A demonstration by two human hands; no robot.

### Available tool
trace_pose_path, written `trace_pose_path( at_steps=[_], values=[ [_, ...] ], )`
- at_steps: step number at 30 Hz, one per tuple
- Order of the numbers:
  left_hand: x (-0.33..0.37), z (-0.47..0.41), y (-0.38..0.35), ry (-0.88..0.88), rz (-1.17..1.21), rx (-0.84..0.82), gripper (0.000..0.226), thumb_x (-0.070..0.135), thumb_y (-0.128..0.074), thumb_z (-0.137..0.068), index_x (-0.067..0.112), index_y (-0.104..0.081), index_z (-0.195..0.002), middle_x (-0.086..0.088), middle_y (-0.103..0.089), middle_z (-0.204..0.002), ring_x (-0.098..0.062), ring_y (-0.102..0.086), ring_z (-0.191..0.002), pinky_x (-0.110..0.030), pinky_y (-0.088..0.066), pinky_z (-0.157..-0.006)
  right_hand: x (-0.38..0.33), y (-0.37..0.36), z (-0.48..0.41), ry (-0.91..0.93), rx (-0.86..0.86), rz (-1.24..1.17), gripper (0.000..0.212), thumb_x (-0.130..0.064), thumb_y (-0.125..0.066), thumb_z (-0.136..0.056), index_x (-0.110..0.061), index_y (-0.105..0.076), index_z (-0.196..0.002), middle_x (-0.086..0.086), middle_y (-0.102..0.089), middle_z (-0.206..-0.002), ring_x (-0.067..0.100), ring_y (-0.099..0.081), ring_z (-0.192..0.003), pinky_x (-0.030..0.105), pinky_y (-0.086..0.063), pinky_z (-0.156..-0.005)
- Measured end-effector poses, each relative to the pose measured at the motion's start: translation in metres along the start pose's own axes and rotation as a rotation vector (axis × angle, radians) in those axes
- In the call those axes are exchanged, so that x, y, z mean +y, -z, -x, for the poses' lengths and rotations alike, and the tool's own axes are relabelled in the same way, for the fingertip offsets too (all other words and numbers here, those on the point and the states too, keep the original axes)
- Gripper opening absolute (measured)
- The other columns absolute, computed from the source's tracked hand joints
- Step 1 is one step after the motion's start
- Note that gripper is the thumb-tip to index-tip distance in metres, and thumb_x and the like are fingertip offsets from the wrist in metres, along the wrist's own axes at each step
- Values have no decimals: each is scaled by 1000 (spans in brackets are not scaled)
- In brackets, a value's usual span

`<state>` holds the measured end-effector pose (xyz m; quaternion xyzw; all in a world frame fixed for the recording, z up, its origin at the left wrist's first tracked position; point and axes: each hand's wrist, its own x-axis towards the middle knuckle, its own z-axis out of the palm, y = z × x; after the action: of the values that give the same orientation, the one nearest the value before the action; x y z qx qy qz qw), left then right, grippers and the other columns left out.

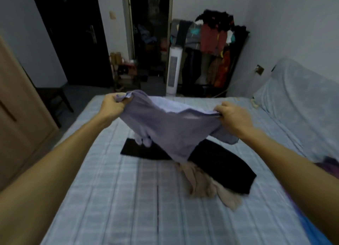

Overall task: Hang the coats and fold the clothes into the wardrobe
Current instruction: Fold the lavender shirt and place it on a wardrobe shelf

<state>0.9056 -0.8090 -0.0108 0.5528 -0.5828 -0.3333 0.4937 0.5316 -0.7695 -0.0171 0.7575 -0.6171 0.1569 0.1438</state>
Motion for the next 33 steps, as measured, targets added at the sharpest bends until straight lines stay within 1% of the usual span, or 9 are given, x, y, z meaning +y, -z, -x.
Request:
trace_pose_path(
  at_steps=[4,7,11,13,19,21,24,27,33],
  values=[
    [-79,96,1,138,-145,-216,34,32,-64,-89,9,-52,-67,-4,-47,-57,-11,-43,-56,-25,-36,-54,-22,-34,110,42,-265,-98,15,-21,-65,-78,-17,-68,-92,11,-62,-93,34,-63,-80,35,-46,-62],
    [-132,163,2,331,-231,-377,29,37,-69,-84,11,-59,-76,-10,-51,-70,-15,-48,-68,-27,-40,-58,-37,-65,189,54,-521,-124,13,-26,-60,-84,-21,-67,-94,6,-63,-99,28,-61,-93,31,-42,-71],
    [-191,247,0,481,-442,-602,42,35,-74,-80,4,-55,-59,-8,-44,-52,-11,-39,-48,-24,-31,-50,-61,-101,285,66,-755,-213,12,-25,-56,-88,-16,-63,-93,8,-61,-99,29,-58,-94,32,-37,-70],
    [-215,287,-2,538,-558,-740,45,47,-74,-75,4,-66,-64,-3,-56,-55,-8,-47,-51,-26,-39,-55,-74,-115,324,74,-864,-233,15,-25,-55,-89,-15,-62,-96,10,-61,-103,30,-57,-95,33,-40,-71],
    [-248,366,-20,761,-776,-1232,15,41,-71,-79,29,-65,-72,12,-59,-68,-3,-52,-63,-9,-41,-62,-99,-154,399,8,-1359,-317,45,-49,-64,-81,-24,-62,-118,3,-62,-117,24,-57,-106,31,-44,-84],
    [-262,372,-22,833,-783,-1252,24,41,-69,-82,19,-73,-91,5,-66,-74,-6,-58,-63,-13,-48,-65,-100,-166,401,-2,-1397,-335,48,-49,-61,-85,-22,-60,-124,3,-59,-125,23,-54,-113,31,-42,-91],
    [-276,361,-33,808,-792,-1092,27,26,-61,-90,9,-69,-109,-7,-68,-94,-16,-63,-82,-24,-51,-75,-100,-184,388,-76,-1344,-398,42,-45,-54,-91,-19,-59,-124,5,-59,-125,23,-53,-113,31,-42,-92],
    [-290,335,-50,686,-819,-965,25,29,-56,-93,15,-70,-108,-4,-65,-117,-19,-59,-108,-26,-45,-90,-103,-209,368,-186,-1276,-489,38,-40,-50,-94,-16,-61,-122,6,-61,-123,24,-55,-109,30,-44,-90],
    [-335,263,-113,645,-712,-825,23,26,-52,-94,15,-67,-108,-5,-64,-120,-21,-56,-111,-20,-37,-85,-108,-287,325,-430,-1068,-568,40,-36,-47,-97,-16,-53,-131,8,-58,-130,24,-54,-116,26,-40,-93]
  ],
)
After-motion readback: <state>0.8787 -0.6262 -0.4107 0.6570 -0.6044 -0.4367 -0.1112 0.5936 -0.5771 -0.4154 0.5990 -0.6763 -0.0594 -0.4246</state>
